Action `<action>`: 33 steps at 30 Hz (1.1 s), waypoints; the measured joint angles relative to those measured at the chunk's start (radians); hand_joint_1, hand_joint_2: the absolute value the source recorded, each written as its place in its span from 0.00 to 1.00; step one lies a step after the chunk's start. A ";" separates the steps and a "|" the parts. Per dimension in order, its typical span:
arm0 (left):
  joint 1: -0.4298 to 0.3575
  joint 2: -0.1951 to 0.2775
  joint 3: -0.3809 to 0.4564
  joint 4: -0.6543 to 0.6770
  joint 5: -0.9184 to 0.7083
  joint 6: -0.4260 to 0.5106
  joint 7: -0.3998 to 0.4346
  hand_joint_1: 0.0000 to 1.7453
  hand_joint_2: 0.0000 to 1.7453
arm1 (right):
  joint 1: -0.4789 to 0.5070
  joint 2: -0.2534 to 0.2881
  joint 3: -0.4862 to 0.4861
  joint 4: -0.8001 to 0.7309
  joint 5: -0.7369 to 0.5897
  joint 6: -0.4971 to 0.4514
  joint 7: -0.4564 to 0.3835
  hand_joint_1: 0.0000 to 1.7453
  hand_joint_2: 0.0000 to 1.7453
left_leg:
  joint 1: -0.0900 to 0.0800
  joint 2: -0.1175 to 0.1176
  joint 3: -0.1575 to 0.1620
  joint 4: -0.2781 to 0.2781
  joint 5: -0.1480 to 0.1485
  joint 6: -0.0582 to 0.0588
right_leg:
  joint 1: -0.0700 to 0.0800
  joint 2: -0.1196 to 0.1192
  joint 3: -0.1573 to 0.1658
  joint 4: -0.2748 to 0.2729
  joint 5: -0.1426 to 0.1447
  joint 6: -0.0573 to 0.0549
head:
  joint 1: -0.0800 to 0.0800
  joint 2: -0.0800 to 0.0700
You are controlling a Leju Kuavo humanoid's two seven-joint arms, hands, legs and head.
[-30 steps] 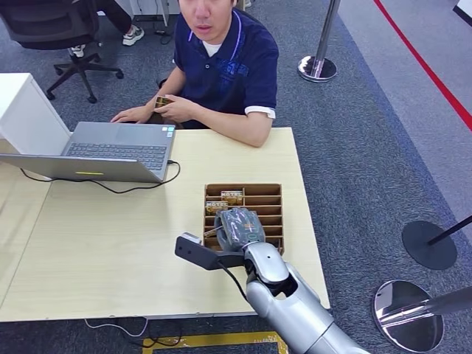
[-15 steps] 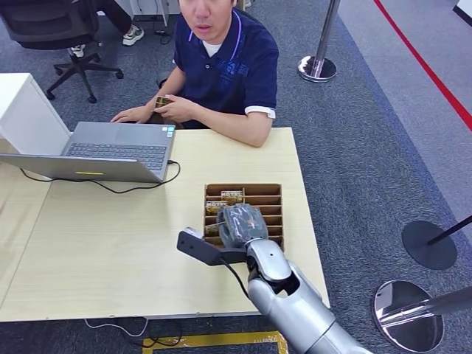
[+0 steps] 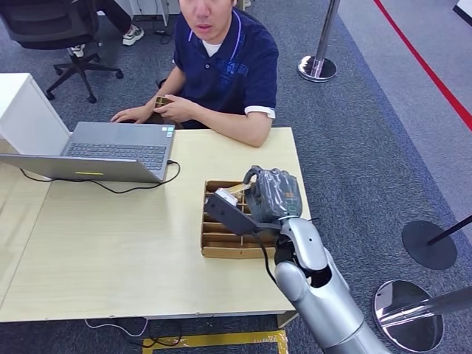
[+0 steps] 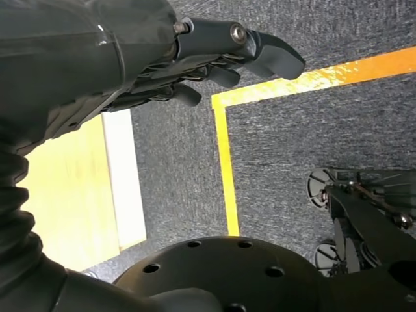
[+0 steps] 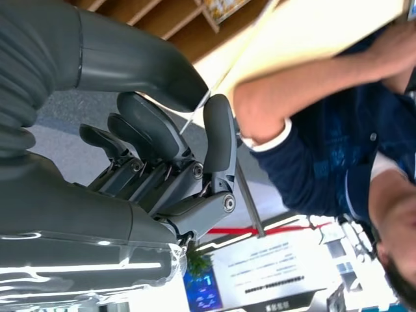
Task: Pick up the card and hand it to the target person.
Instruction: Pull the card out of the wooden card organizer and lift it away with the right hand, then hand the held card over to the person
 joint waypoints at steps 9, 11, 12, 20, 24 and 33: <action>0.000 -0.002 0.002 0.000 0.000 0.000 0.001 0.00 1.00 | 0.035 -0.016 -0.032 -0.066 -0.006 -0.007 -0.014 0.96 1.00 | 0.000 0.000 0.000 0.000 0.000 0.000 | 0.000 0.000 0.000 0.000 0.000 0.000 | 0.000 0.000; 0.000 -0.002 0.002 0.000 -0.001 0.000 0.001 0.00 1.00 | 0.037 -0.017 -0.035 -0.070 -0.025 0.001 -0.031 0.96 1.00 | 0.000 0.000 0.000 0.000 0.000 0.000 | 0.000 0.000 0.000 0.000 0.000 0.000 | 0.000 0.000; 0.000 -0.002 0.002 0.000 -0.002 0.000 0.002 0.00 1.00 | 0.036 -0.018 -0.037 -0.069 -0.039 0.008 -0.041 0.96 1.00 | 0.000 0.000 0.000 0.000 0.000 0.000 | 0.000 0.000 0.000 0.000 0.000 0.000 | 0.000 0.000; -0.005 -0.002 0.001 0.000 -0.030 -0.003 0.011 0.00 1.00 | -0.057 0.029 -0.037 0.056 -0.166 0.070 -0.100 0.96 1.00 | 0.000 0.000 -0.001 0.000 0.001 -0.001 | 0.000 0.000 0.000 0.001 0.000 0.000 | 0.000 0.000; -0.006 -0.002 0.001 0.000 -0.034 -0.004 0.019 0.00 1.00 | -0.136 0.073 -0.036 0.161 -0.214 0.070 -0.113 0.96 1.00 | 0.000 0.000 -0.001 0.000 0.001 -0.001 | 0.000 0.000 0.000 0.001 0.000 0.000 | 0.000 0.000; -0.008 -0.002 0.000 0.002 -0.042 -0.004 0.037 0.00 1.00 | -0.300 0.160 -0.036 0.375 -0.283 0.051 -0.137 0.96 1.00 | 0.000 0.000 -0.001 0.000 0.001 -0.001 | 0.000 0.000 0.000 0.001 0.000 0.000 | 0.000 0.000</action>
